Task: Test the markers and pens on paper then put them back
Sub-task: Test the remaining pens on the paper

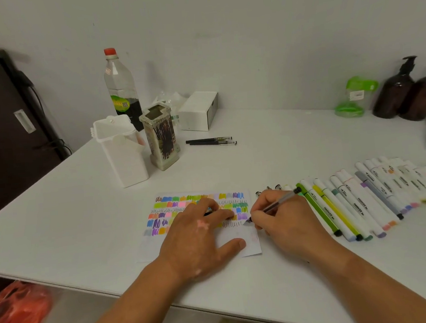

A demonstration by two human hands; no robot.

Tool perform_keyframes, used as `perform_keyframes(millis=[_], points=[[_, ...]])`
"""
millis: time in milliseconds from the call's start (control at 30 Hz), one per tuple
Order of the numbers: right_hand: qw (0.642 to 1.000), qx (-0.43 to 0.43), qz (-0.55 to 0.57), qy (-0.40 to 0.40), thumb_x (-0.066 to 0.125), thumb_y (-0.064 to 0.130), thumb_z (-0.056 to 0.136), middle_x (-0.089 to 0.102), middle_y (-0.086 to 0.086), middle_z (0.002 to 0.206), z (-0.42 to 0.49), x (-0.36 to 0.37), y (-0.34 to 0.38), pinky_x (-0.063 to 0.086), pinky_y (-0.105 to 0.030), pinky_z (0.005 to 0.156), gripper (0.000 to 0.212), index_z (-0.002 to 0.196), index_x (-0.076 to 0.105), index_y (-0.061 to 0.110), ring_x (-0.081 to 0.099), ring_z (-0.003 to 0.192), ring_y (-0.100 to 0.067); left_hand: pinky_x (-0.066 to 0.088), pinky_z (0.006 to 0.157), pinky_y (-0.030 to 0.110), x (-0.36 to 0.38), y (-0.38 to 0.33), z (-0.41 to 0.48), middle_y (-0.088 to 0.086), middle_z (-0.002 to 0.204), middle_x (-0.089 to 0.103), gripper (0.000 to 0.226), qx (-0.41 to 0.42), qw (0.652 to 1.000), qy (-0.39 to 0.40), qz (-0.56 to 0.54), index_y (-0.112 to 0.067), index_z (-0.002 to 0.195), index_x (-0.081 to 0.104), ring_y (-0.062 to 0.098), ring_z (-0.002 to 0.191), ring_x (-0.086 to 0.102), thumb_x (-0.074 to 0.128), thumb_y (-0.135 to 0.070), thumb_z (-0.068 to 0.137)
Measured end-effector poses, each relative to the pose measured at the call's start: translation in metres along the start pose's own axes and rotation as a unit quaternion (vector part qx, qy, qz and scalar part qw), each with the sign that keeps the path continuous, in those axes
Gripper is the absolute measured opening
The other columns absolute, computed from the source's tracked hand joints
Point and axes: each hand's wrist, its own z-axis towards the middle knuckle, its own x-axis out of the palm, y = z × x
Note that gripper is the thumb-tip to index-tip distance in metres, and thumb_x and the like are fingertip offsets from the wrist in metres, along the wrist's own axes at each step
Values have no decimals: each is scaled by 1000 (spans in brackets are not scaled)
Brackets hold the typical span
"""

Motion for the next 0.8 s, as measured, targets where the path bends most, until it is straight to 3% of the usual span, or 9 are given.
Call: perform_keyframes(millis=[200,367,533,667,800], points=[[1000,-8,-2,-4,74,17,80,70,8,66,0,0,0,51,-25,55,14,69,69,24,64,62,-8,42,96,30,1,0,0,-17,125,46,66,-3,1000,-2,-5,-45,132,54,8,111,48,43,-82,79],[1000,-10,-2,-10,73,17,80,69,8,65,0,0,-1,45,-13,51,15,68,67,23,61,61,-3,43,96,30,1,0,0,-17,125,46,68,-2,1000,-1,-3,-45,132,53,8,110,48,41,-83,79],[1000,-11,-18,-19,72,19,82,68,6,66,0,0,-2,45,-14,52,12,72,67,23,61,65,-4,43,97,31,0,-1,0,-17,125,46,67,-1,1000,-1,-6,-45,132,53,8,111,48,41,-84,79],[1000,-13,-9,-24,71,16,81,69,2,65,-1,0,-2,47,-22,52,13,71,67,21,63,64,-11,43,97,31,-1,-1,-1,-17,126,45,67,0,1000,2,-5,-44,133,53,9,112,48,41,-83,79],[995,-13,73,-68,68,7,84,67,1,60,-3,-2,-3,45,-23,51,20,69,65,20,58,53,-6,36,105,29,-2,-3,-2,-16,139,43,71,-19,1000,1,-22,-43,141,41,10,126,43,47,-79,81]])
